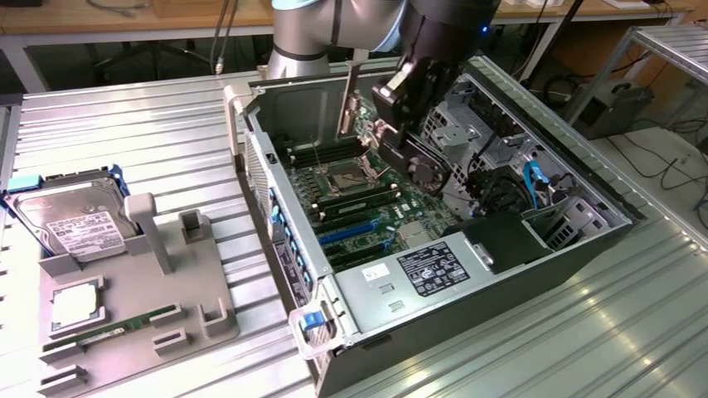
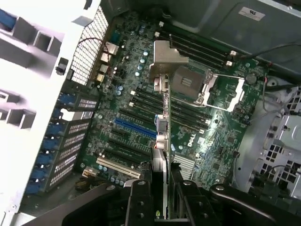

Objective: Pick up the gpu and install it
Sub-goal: 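Insert the gpu into the slot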

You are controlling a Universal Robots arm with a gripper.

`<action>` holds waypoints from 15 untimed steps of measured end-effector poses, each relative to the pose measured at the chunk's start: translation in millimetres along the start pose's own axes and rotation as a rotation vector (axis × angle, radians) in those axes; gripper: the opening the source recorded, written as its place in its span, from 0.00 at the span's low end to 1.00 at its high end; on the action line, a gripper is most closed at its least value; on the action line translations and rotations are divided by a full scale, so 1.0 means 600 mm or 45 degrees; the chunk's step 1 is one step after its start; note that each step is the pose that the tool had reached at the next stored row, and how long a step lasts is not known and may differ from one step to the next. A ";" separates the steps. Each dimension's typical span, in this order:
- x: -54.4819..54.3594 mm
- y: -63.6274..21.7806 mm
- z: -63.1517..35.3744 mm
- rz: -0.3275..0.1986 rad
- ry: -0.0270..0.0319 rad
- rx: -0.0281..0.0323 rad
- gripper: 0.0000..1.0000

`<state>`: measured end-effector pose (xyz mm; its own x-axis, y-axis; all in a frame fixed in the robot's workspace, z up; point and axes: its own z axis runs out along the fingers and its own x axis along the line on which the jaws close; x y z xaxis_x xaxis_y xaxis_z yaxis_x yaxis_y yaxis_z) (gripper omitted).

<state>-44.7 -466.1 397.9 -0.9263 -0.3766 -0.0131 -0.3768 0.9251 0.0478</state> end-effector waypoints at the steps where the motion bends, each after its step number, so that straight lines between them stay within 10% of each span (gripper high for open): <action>1: 0.000 0.000 0.000 -0.031 0.0012 -0.0003 0.26; 15: 0.000 0.000 0.007 -0.432 0.0187 -0.0050 0.26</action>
<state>-44.7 -466.1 393.7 -0.7479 -0.6637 -0.0145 -0.6635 0.7467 0.0471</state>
